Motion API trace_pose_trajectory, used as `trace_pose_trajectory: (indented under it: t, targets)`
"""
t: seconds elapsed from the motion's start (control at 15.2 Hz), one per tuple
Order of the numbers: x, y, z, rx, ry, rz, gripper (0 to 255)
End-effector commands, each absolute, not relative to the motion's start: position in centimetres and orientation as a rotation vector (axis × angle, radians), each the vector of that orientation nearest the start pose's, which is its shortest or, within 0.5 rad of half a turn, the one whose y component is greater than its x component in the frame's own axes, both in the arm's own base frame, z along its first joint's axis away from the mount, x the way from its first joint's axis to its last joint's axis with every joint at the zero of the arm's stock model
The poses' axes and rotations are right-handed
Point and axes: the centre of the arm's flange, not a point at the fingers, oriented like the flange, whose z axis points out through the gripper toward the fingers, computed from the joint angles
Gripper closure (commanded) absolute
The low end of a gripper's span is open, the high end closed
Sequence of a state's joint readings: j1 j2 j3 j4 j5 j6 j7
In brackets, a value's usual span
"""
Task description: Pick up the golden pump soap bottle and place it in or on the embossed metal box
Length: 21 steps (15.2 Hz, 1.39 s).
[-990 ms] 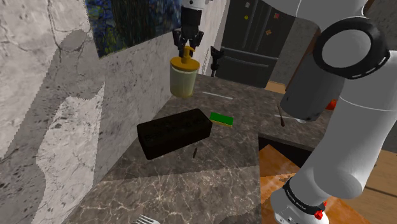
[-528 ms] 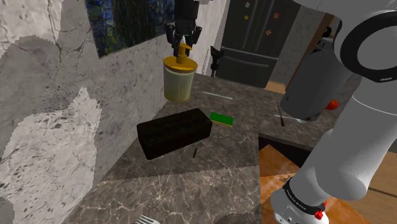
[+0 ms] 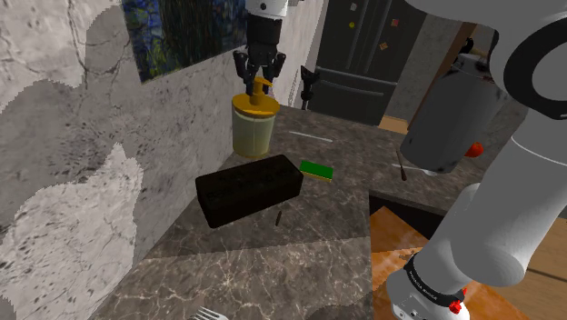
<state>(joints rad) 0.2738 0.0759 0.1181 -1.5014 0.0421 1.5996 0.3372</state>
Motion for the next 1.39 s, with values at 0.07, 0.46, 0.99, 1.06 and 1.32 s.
trace_pose_trajectory:
  t: [0.07,0.46,0.99,1.06,1.32]
  targets:
    - [53.6,22.4,60.2,-3.084,-0.082,-0.007,255]
    - [53.6,22.4,57.0,-3.084,-0.082,-0.007,255]
    - [53.6,22.4,52.8,-3.084,-0.082,-0.007,255]
    - [53.6,22.4,52.2,-3.084,-0.082,-0.007,255]
    - [53.6,22.4,50.5,-3.084,-0.082,-0.007,255]
